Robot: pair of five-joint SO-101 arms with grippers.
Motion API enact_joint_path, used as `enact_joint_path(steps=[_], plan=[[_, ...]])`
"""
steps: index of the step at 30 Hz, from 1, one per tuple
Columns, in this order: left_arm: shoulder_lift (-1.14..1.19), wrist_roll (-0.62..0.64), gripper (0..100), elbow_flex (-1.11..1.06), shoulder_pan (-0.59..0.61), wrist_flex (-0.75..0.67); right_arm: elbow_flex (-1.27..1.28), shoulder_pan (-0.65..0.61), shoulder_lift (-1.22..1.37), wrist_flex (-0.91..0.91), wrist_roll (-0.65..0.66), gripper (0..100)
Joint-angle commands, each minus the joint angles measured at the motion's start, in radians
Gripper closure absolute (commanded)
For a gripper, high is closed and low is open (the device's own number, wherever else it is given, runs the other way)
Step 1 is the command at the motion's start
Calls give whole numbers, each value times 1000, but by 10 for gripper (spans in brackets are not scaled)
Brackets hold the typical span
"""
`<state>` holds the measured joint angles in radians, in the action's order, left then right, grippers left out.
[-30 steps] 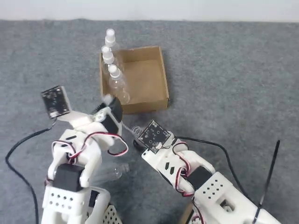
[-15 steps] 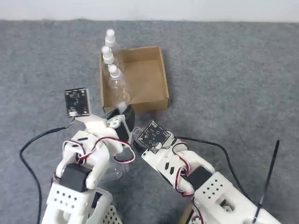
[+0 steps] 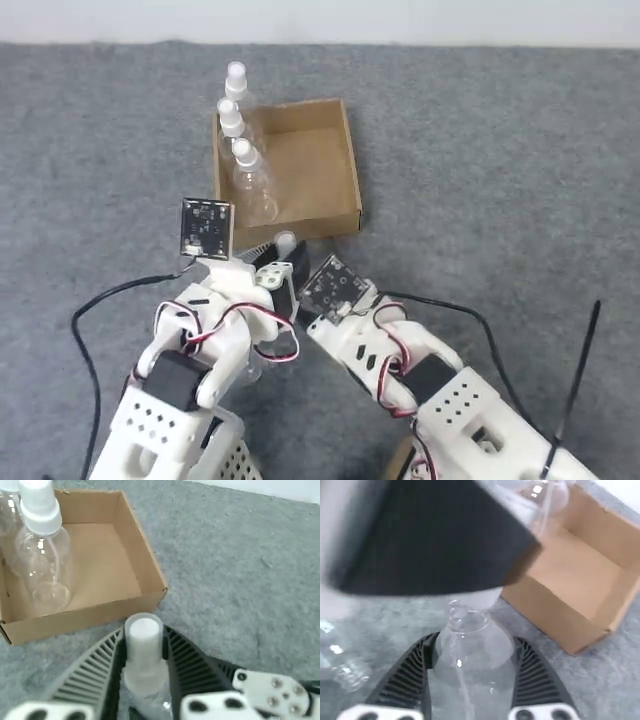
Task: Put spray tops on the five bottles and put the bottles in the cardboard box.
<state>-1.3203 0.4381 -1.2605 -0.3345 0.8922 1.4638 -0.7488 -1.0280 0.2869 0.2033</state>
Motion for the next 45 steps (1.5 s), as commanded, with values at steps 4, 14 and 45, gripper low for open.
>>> enact_joint_path(steps=[4, 14, 45], plan=[[-15, -8, 814, -1, -3, 32, -21, 51, -38, -24, -12, 985], [-15, -12, 811, 4, -3, 38, -21, 51, -38, -24, -12, 985], [-17, 158, 720, 213, 117, 189, -23, 50, -38, -28, -5, 985]])
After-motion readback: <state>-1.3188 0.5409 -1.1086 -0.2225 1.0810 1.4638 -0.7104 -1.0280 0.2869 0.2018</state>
